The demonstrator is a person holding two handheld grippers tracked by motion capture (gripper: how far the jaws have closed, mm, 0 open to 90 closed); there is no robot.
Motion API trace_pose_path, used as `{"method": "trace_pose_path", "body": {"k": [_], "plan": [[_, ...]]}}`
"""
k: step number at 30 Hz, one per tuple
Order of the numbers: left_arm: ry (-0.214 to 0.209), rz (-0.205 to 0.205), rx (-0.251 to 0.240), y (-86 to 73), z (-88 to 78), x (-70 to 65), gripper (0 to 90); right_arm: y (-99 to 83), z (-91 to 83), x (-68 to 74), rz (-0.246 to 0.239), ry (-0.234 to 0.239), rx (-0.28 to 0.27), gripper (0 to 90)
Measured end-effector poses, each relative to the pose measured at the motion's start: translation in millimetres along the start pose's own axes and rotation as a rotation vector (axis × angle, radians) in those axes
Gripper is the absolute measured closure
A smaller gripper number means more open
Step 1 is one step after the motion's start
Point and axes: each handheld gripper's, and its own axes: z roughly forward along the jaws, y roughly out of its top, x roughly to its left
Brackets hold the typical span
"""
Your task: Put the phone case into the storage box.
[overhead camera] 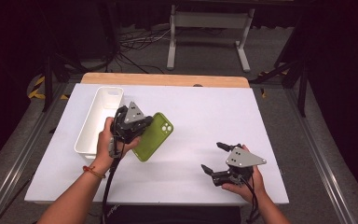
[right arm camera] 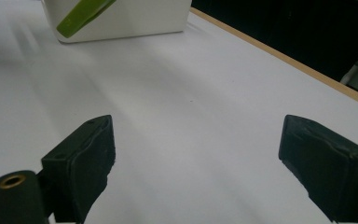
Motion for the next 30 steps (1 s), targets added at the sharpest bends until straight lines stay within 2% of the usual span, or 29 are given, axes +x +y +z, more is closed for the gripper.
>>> {"method": "trace_pose_path", "body": {"k": [7,16,24,30], "plan": [[0.012,-0.023,-0.034,-9.0,-15.5,3.8,88.6,-0.2,0.7,0.6,0.000,-0.001,0.006,11.5],[0.063,-0.051,-0.064,-15.7,-33.9,16.4,88.5,-0.7,2.4,1.4,-0.002,-0.001,0.012,11.5],[0.114,-0.111,-0.136,-19.3,-55.6,29.1,88.5,-1.3,3.2,1.3,-0.004,-0.001,0.013,11.5],[0.145,-0.136,-0.161,-20.9,-68.6,38.8,88.5,-1.4,3.6,1.1,-0.003,-0.001,0.014,11.5]]}}
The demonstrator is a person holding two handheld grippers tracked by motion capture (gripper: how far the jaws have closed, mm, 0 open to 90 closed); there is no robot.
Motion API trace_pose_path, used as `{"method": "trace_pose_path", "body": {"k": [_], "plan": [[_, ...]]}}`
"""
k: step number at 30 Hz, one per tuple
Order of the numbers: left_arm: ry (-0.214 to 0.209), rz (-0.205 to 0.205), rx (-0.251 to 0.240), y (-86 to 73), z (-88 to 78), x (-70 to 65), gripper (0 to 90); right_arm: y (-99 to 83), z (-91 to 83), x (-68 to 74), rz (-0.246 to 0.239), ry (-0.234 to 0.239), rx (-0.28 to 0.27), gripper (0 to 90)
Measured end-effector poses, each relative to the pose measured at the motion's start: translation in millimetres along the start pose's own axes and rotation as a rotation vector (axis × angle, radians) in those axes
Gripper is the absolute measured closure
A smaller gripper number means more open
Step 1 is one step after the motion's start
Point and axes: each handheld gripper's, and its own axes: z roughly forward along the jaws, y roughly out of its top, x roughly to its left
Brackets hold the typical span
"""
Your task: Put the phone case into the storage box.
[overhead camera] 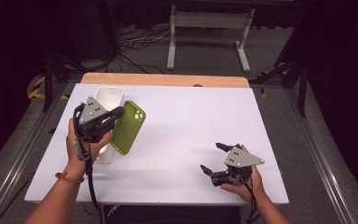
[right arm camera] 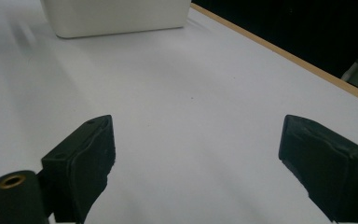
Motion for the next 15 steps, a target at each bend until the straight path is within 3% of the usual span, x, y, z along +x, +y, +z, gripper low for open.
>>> {"method": "trace_pose_path", "body": {"k": [8,15], "plan": [[0.070,-0.029,-0.028,0.5,-12.0,17.7,88.5,-0.2,1.6,1.1,-0.001,0.004,0.004,11.5],[0.122,-0.112,-0.045,-3.3,-19.7,46.6,88.4,-1.2,4.3,1.5,0.000,0.009,0.011,11.5]]}}
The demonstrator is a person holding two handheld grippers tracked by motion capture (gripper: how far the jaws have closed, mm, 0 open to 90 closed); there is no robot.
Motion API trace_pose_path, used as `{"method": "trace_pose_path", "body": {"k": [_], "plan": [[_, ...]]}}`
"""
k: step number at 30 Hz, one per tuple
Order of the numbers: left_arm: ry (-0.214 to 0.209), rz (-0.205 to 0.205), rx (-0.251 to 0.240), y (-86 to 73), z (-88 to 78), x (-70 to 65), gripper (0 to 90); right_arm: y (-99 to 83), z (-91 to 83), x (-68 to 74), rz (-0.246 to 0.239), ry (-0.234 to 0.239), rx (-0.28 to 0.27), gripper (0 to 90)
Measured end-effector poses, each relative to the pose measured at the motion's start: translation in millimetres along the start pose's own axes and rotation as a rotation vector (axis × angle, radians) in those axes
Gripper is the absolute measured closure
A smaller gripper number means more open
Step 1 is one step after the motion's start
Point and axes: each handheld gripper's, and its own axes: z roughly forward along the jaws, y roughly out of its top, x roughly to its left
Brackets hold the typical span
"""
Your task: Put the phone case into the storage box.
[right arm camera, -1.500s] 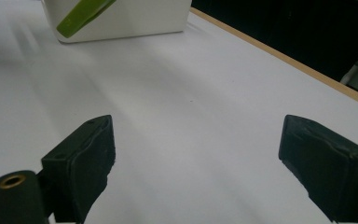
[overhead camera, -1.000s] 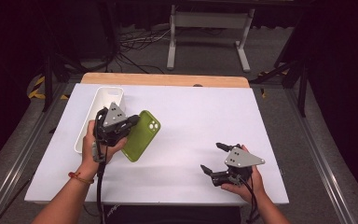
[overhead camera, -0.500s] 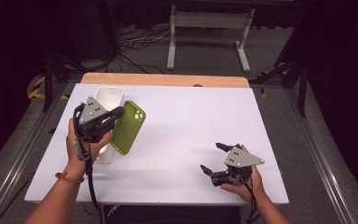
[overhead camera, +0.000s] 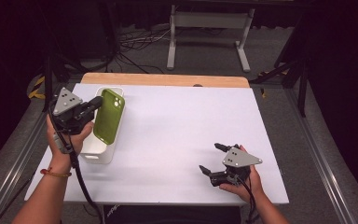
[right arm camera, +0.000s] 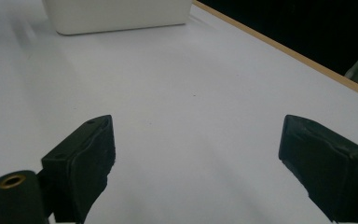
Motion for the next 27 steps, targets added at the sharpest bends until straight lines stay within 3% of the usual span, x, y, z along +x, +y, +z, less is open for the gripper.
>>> {"method": "trace_pose_path", "body": {"k": [13,19,23,27], "plan": [[0.049,-0.092,0.006,-3.3,9.1,39.6,88.4,-1.4,3.5,0.7,-0.003,-0.003,0.012,11.5],[0.060,-0.130,0.053,-5.0,27.1,57.0,88.4,-2.3,7.4,0.9,-0.004,0.001,0.023,11.5],[0.071,-0.146,0.052,-5.2,37.4,63.9,88.4,-2.9,9.2,1.4,-0.005,0.003,0.031,11.5],[0.094,-0.157,0.080,-6.2,51.7,74.9,88.4,-4.5,13.1,1.5,-0.005,0.006,0.046,11.5]]}}
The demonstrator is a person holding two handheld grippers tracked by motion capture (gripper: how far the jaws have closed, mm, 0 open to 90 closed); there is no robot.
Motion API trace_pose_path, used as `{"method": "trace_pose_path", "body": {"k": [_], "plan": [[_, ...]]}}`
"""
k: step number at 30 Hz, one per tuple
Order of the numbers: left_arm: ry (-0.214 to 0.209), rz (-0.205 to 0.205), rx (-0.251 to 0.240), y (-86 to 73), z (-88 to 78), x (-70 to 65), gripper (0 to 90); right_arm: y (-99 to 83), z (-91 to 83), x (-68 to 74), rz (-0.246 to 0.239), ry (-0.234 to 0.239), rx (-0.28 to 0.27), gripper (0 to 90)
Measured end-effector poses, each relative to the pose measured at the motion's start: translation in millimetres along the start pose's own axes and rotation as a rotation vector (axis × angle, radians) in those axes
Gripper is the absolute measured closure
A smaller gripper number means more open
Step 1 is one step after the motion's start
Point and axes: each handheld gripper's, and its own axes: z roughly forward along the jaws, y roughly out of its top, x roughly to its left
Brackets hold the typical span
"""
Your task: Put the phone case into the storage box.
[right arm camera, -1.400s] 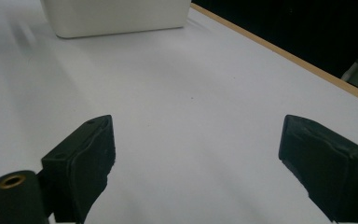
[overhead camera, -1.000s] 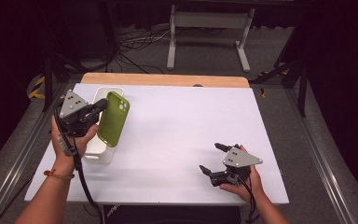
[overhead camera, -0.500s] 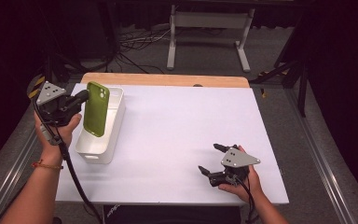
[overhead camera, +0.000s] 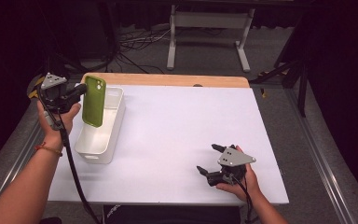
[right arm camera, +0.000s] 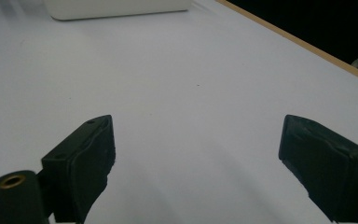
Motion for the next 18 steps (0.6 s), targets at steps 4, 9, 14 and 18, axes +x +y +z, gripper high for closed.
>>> {"method": "trace_pose_path", "body": {"k": [4,9,14,18], "plan": [[0.015,-0.024,0.008,0.2,15.7,7.6,88.4,-1.1,3.2,-1.0,0.003,-0.001,0.011,11.5],[0.015,-0.049,0.020,1.5,38.4,13.6,88.3,-3.4,8.5,-3.4,0.018,-0.003,0.031,11.5],[0.019,-0.025,0.021,5.1,50.0,8.3,88.3,-5.7,14.0,-5.3,0.025,-0.006,0.057,11.5],[0.065,-0.017,-0.003,5.6,54.4,4.3,88.3,-6.9,17.8,-8.6,0.043,-0.007,0.069,11.6]]}}
